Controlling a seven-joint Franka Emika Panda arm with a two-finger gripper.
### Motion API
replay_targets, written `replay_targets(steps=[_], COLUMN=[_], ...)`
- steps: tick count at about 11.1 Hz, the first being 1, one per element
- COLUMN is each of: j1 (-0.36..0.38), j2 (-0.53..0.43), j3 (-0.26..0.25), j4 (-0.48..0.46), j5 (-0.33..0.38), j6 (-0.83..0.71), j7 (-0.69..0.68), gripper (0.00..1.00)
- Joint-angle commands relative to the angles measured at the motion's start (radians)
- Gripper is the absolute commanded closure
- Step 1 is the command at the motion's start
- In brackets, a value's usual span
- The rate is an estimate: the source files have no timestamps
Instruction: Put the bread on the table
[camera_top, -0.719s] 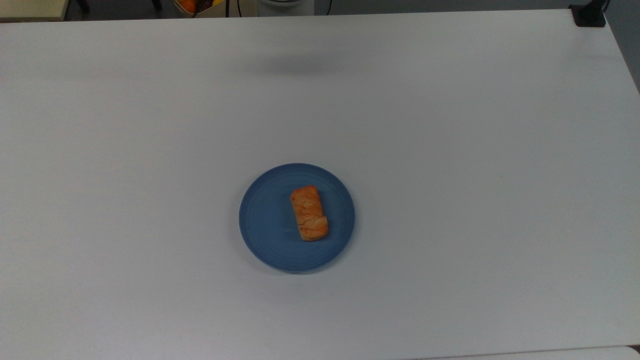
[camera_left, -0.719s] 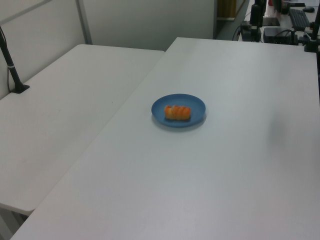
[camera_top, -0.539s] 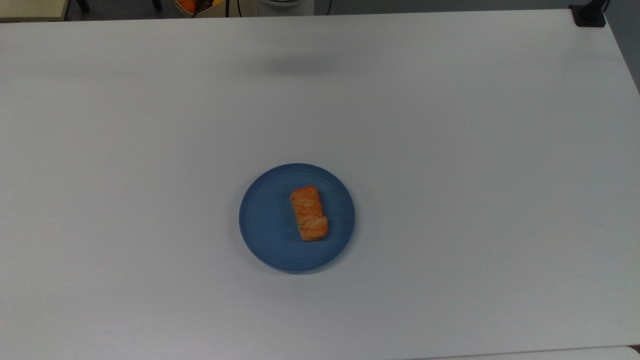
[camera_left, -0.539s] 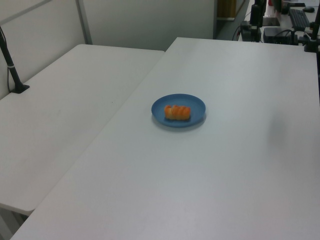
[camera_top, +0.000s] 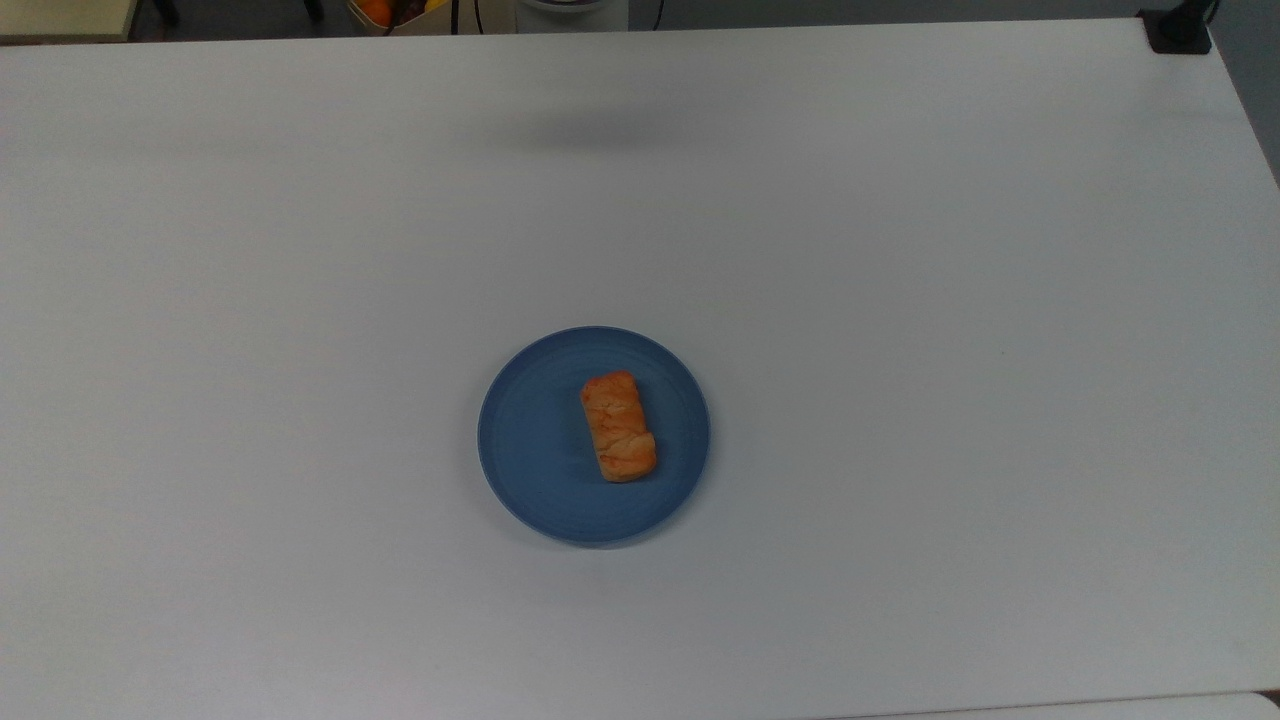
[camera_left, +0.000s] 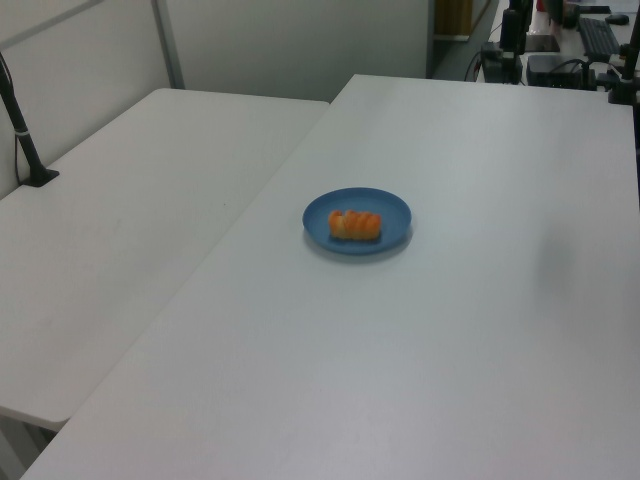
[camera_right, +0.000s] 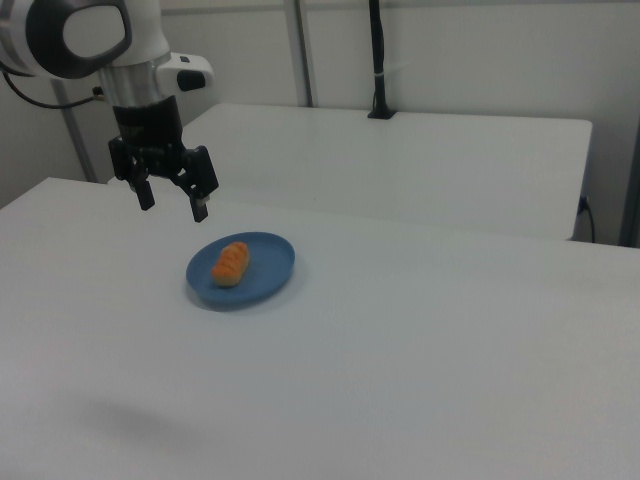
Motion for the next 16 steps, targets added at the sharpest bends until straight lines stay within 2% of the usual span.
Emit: replay_targets(steps=[1,4,8,11,14,16], j1=[0.014,0.017,0.037,0.082,0.082,0.083], j2=[0.003,0.043,0.147,0.205,0.28,0.322], j3=[-0.009,0.001,0.013,0.013,0.054,0.057], j4=[-0.009,0.014,0.081,0.078,0.078,0.078], j5=[-0.011,-0.006,0.012,0.012,0.011,0.012], j6=[0.021,0.07,0.089,0.222,0.368,0.428], j7=[-0.019,-0.015,-0.002,0.063,0.079,0.079], gripper=[0.0,0.0,0.0,0.0,0.0,0.0])
